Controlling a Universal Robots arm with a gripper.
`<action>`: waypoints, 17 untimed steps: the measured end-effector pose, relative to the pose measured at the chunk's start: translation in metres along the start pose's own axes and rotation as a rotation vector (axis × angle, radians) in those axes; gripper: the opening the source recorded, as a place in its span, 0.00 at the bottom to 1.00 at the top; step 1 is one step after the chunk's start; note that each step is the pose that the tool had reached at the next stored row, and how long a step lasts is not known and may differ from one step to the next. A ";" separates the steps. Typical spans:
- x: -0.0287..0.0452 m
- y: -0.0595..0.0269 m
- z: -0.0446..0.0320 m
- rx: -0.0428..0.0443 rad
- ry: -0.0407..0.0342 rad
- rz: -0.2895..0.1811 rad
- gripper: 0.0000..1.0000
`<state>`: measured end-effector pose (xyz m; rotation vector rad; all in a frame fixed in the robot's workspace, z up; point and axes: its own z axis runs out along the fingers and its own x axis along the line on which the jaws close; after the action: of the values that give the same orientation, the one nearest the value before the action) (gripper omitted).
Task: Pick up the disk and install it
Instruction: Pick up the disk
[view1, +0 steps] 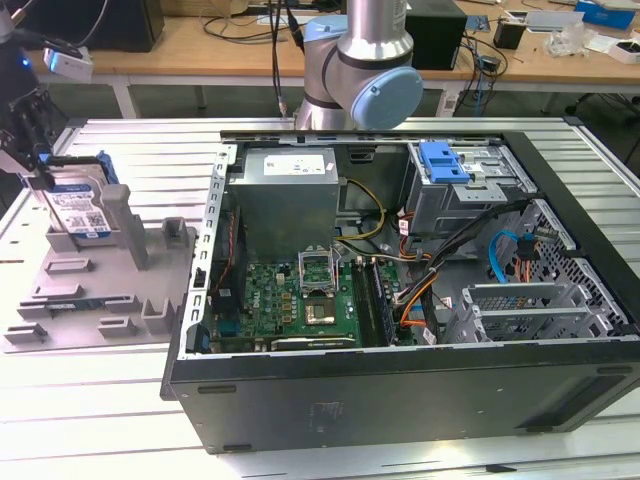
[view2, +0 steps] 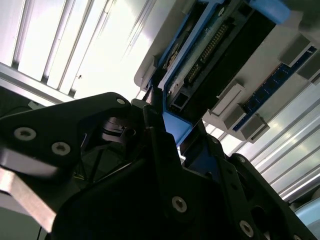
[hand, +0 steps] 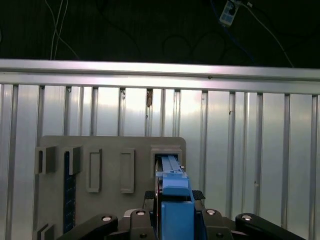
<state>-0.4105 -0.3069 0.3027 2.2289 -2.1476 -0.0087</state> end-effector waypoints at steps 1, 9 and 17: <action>0.0000 0.0001 -0.0011 0.0000 0.0000 0.000 0.37; 0.0004 0.0005 -0.0126 0.0000 0.0000 0.000 0.37; 0.0007 0.0006 -0.0252 0.0000 0.0001 0.000 0.37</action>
<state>-0.4102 -0.3069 0.3279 2.2290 -2.1476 -0.0086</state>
